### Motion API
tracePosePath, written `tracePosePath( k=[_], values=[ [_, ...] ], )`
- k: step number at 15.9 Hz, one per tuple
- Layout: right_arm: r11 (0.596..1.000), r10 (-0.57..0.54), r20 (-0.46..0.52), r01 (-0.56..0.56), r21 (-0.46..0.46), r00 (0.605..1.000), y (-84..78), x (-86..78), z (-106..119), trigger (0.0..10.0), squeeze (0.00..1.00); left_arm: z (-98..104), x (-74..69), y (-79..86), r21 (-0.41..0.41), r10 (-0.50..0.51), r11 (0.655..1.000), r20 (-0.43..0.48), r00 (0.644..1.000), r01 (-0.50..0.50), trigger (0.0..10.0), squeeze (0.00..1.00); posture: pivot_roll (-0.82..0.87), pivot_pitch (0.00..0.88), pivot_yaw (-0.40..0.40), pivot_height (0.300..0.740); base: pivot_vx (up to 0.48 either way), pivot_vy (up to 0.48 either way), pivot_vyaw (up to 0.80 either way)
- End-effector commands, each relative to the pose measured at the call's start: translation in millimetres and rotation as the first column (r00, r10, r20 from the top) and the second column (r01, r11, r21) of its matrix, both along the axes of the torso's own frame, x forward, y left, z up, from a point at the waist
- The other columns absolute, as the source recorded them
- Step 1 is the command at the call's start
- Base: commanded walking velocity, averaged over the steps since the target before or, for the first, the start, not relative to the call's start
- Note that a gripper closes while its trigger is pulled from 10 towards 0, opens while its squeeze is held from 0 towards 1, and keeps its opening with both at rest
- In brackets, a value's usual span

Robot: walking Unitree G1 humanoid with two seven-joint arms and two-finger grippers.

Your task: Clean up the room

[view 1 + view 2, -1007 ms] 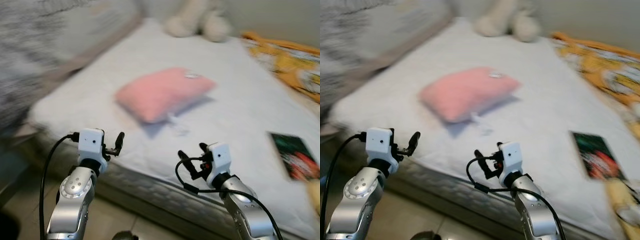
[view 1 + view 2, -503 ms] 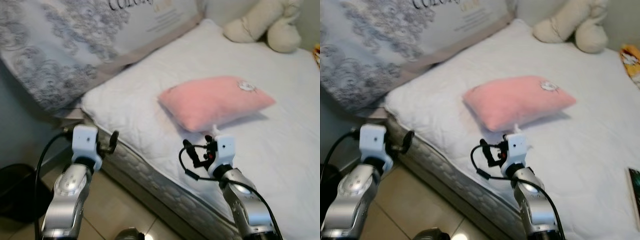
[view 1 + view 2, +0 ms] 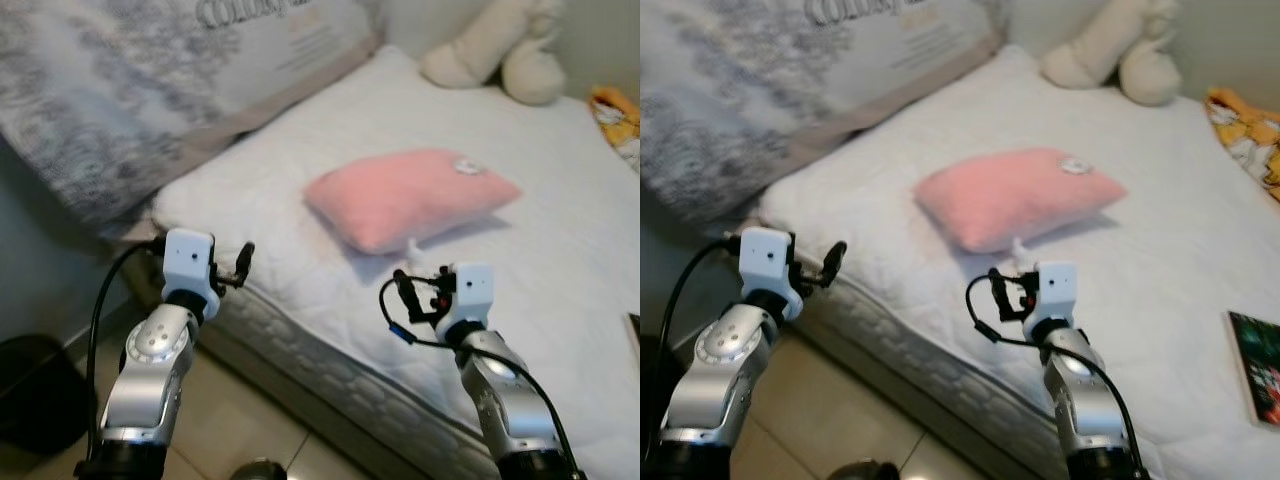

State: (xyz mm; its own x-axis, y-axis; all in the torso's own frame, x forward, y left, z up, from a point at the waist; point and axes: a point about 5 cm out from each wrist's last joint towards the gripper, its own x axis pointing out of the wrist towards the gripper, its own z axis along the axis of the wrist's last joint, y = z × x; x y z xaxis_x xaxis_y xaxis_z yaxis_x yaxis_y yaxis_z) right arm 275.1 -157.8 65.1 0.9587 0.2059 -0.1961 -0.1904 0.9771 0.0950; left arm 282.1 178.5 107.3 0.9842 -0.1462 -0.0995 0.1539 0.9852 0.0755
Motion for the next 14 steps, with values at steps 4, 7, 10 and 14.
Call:
tracePosePath(
  k=[4,7,10,14],
  values=[
    [1.0,0.006,-0.01,-0.006,0.007,1.0,2.2,0.6,1.9,10.0,0.0,-1.9,2.0,-8.2,0.013,-0.045,0.999,-0.014,0.999,0.045,10.0,0.0,0.0,0.0,0.004,0.74,0.328,0.0,0.4],
    [0.999,0.035,-0.011,-0.035,0.017,0.999,7.8,-3.5,-0.3,10.0,0.0,-0.7,2.0,-7.5,0.015,-0.05,0.999,-0.01,0.999,0.05,10.0,0.0,0.0,0.0,0.003,0.74,0.31,0.0,0.0],
    [0.999,-0.027,-0.015,0.027,0.025,1.0,2.6,-4.5,0.0,10.0,0.0,-2.2,0.6,-7.7,0.013,-0.051,0.999,-0.013,0.999,0.051,10.0,0.0,-0.01,0.0,0.007,0.74,0.199,0.0,-0.75],
    [0.995,-0.103,-0.01,0.103,-0.003,0.995,-9.6,-7.2,0.1,10.0,0.0,-5.2,1.7,-15.9,-0.013,-0.071,0.997,-0.034,0.997,0.071,10.0,0.0,-0.01,0.0,0.014,0.74,0.0,0.0,0.0]
  ],
)
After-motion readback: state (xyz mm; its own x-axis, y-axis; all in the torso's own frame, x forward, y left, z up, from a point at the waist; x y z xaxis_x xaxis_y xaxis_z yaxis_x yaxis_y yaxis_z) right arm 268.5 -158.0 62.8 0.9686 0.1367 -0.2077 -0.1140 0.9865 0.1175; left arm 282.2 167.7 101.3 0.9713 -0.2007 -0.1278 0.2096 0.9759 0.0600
